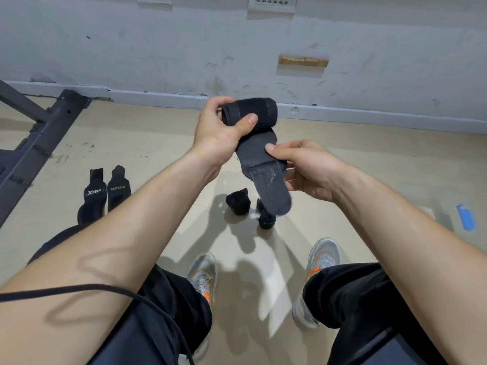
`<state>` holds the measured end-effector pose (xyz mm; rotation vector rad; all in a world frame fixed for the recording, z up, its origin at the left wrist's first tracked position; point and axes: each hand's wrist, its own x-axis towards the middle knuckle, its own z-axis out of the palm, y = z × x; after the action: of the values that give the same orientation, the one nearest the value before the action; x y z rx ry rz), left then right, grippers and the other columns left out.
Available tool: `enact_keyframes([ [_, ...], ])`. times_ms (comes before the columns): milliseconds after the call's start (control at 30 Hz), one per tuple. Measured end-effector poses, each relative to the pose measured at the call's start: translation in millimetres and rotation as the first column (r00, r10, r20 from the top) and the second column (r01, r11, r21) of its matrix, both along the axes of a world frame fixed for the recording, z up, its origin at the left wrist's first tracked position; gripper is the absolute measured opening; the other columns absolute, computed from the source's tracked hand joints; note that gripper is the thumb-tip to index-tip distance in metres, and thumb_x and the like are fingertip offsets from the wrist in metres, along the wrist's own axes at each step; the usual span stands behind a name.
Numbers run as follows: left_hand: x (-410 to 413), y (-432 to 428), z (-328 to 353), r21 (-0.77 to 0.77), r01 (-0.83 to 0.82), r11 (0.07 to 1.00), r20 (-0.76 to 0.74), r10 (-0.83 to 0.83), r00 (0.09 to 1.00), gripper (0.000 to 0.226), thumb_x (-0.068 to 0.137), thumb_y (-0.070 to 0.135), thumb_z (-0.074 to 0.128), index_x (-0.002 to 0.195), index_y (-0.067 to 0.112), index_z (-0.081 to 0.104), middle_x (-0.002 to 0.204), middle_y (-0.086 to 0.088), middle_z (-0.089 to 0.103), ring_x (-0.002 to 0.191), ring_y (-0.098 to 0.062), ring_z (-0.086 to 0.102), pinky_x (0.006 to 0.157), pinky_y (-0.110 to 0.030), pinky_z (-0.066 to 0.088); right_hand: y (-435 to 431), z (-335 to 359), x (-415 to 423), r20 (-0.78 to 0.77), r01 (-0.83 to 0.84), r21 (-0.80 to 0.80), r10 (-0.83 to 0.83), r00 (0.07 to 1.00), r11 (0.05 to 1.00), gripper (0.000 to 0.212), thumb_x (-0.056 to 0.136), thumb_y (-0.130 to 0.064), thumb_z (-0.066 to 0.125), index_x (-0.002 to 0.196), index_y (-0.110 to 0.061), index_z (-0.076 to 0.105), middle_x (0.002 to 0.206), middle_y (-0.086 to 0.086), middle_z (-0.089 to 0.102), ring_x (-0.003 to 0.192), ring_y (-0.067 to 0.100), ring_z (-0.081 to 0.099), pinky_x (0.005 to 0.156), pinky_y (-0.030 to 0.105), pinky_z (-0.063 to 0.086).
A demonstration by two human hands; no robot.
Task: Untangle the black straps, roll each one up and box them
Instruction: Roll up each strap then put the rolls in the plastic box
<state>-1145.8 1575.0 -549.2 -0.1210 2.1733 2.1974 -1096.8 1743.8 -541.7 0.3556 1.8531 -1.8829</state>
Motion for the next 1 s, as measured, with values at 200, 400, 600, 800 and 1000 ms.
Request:
enact_keyframes([
  [200,-11,-14,4,0.009,-0.021,1.000,-0.073,0.022,0.997,0.038,0.086,0.011,0.077,0.111,0.022,0.051,0.104,0.000,0.063,0.092,-0.014,0.063,0.080,-0.037,0.056,-4,2,2,-0.066,0.014,0.007,-0.014,0.998,1.000,0.019,0.099,-0.014,0.063,0.082,-0.007,0.060,0.056,-0.004,0.064,0.041,0.006,0.057,0.043,0.017,0.044],
  [400,-7,-15,5,-0.320,0.061,0.945,-0.265,-0.151,0.952,0.043,0.081,0.019,0.077,0.114,0.026,0.050,0.105,0.012,0.057,0.094,-0.005,0.057,0.086,-0.030,0.052,-1,6,-2,-0.102,-0.025,-0.077,0.017,0.995,0.997,0.013,0.101,-0.016,0.060,0.091,-0.010,0.064,0.065,-0.002,0.066,0.051,0.009,0.058,0.048,0.020,0.046],
  [600,-2,-8,7,-0.095,0.191,0.977,-0.163,-0.205,0.965,0.045,0.078,0.001,0.079,0.106,0.025,0.053,0.105,0.001,0.056,0.087,-0.011,0.057,0.070,-0.033,0.056,3,3,-2,-0.132,0.066,-0.256,-0.102,0.986,0.964,0.017,0.102,-0.010,0.054,0.087,-0.015,0.058,0.084,0.003,0.066,0.071,0.016,0.063,0.075,0.030,0.049],
  [800,2,0,12,0.097,0.231,0.968,0.007,-0.233,0.972,0.038,0.075,0.003,0.075,0.096,0.025,0.051,0.084,0.001,0.058,0.068,-0.013,0.057,0.062,-0.027,0.049,1,-7,0,-0.187,0.116,-0.233,-0.161,0.969,0.966,0.017,0.102,-0.002,0.050,0.087,-0.009,0.054,0.080,0.010,0.061,0.071,0.021,0.056,0.067,0.030,0.051],
  [1000,1,-5,14,0.201,0.209,0.957,0.191,-0.248,0.950,0.020,0.099,0.023,0.065,0.086,0.026,0.050,0.071,0.012,0.061,0.062,-0.009,0.061,0.073,-0.041,0.059,-2,-11,0,-0.218,0.116,-0.176,-0.154,0.964,0.978,0.010,0.092,-0.007,0.060,0.084,-0.010,0.054,0.080,0.014,0.056,0.072,0.024,0.053,0.071,0.035,0.048],
])
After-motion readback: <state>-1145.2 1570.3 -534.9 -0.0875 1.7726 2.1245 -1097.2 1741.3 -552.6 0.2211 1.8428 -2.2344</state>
